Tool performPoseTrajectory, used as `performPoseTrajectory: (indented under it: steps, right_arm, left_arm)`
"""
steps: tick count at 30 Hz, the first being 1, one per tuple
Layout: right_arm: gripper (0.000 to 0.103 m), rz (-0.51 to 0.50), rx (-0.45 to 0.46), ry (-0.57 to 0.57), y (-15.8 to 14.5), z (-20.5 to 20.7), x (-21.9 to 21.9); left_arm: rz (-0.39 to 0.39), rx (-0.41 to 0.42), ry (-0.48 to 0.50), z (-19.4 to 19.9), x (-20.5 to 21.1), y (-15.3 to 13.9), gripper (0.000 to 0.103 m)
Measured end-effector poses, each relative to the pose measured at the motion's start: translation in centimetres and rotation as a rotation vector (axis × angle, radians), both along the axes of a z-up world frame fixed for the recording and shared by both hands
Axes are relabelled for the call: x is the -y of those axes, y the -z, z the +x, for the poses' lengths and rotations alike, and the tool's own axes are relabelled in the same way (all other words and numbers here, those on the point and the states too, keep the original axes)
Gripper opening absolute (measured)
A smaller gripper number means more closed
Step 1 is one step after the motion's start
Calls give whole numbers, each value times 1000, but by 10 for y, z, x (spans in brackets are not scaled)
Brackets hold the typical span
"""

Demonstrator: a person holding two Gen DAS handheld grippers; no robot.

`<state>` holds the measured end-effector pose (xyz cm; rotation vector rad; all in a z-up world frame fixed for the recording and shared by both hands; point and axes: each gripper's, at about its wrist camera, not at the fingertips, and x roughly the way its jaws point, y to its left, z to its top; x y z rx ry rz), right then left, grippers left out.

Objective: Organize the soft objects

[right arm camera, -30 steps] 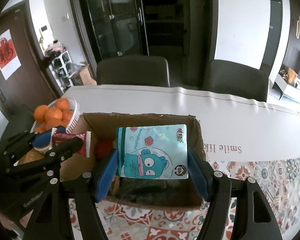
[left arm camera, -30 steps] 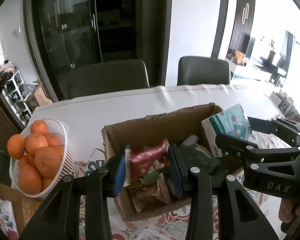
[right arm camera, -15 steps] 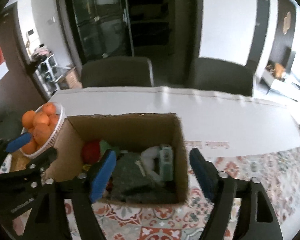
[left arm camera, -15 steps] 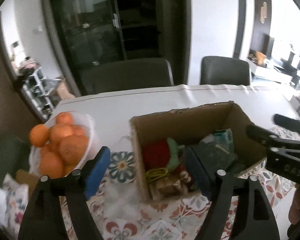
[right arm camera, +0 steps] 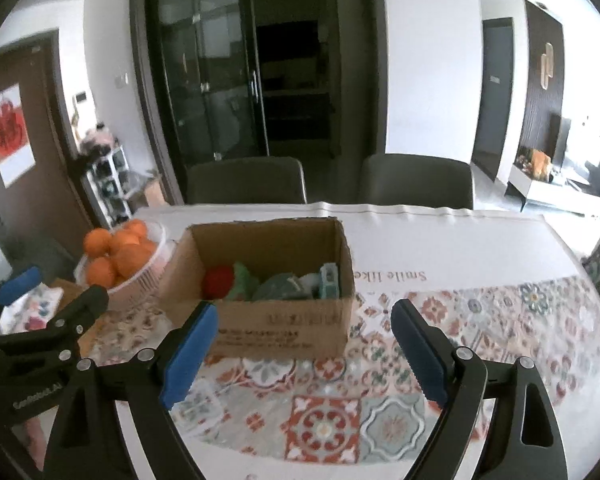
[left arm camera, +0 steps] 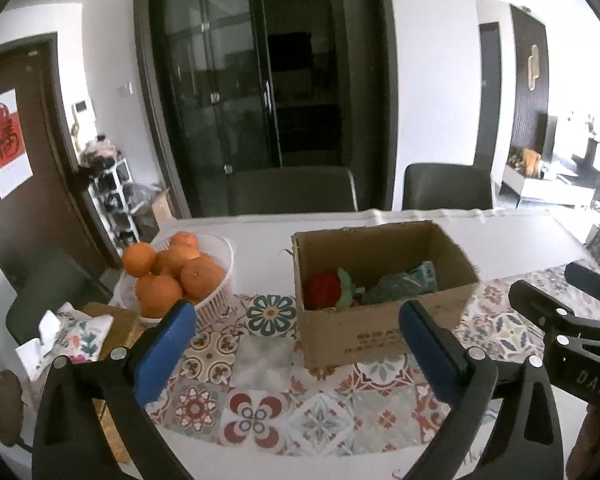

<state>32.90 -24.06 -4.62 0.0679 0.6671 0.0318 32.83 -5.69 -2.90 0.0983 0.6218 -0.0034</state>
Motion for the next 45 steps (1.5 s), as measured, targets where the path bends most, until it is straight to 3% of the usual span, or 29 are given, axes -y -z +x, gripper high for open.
performPoseTrajectory:
  steps: [10, 20, 35, 45]
  right_arm:
    - [93, -14, 92, 77, -23, -106, -24]
    - [94, -20, 107, 128, -34, -192, -62]
    - [94, -31, 167, 112, -57, -256, -70]
    - [94, -33, 187, 100, -62, -287, -60]
  left_arm:
    - [-33, 53, 32, -88, -22, -18, 103]
    - [-55, 45, 125, -161, -56, -27, 103]
    - [-40, 132, 98, -233, -65, -48, 103]
    - [-49, 134, 97, -262, -53, -51, 103]
